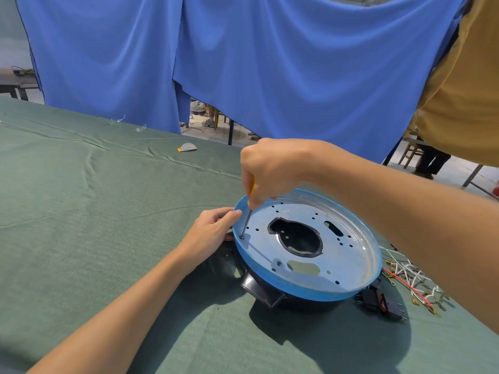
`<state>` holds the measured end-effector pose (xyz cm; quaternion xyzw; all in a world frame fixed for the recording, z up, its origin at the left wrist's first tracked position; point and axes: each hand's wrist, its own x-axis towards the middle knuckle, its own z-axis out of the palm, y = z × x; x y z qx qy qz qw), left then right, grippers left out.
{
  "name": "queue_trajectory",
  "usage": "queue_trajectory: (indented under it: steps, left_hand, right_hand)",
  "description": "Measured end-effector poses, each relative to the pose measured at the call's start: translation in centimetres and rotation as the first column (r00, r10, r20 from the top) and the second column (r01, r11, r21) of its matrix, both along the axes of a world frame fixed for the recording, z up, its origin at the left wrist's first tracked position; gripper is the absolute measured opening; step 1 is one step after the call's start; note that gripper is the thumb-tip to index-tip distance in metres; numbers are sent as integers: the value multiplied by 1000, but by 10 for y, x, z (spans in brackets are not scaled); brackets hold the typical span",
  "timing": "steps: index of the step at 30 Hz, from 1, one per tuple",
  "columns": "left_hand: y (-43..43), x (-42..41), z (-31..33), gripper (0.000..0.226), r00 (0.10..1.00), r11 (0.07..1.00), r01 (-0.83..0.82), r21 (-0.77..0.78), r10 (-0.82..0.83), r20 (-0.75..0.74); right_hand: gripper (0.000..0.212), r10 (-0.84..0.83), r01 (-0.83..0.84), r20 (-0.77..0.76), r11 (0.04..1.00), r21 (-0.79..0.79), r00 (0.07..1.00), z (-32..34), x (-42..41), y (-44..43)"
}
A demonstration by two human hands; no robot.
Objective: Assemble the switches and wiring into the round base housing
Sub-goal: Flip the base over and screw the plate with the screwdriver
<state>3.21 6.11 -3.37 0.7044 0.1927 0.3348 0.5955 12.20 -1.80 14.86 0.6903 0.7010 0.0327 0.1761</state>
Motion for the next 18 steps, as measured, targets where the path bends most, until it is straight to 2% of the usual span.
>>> queue_trajectory:
  steps: [2,5,7,10,11,13,18]
  left_hand:
    - [0,0,0,32,1000,1000,3,-1,-3,0]
    - [1,2,0,25,1000,1000,-3,-11,2,-19]
    - [2,2,-1,34,1000,1000,-14,-12,14,-27]
    - [3,2,-2,31,1000,1000,-10,-22,10,-11]
    - [3,2,-2,26,1000,1000,-5,-15,5,-8]
    - [2,1,-2,27,1000,1000,-4,-8,4,-5]
    - [1,1,-1,33,1000,1000,-5,-3,5,-10]
  right_hand:
    - [11,51,-51,-17,999,9,999,2,-1,1]
    - [13,105,-106,-101,994,-4,989,-1,1,2]
    - [10,74,-78,-143,997,-28,987,-5,3,3]
    - [50,-125,114,-168,991,-77,978,-3,8,5]
    - [54,-159,147,-149,985,-88,976,-2,9,5]
    - [46,-153,146,-117,987,-69,981,-2,11,5]
    - [17,-1,2,-67,1000,20,998,-1,9,3]
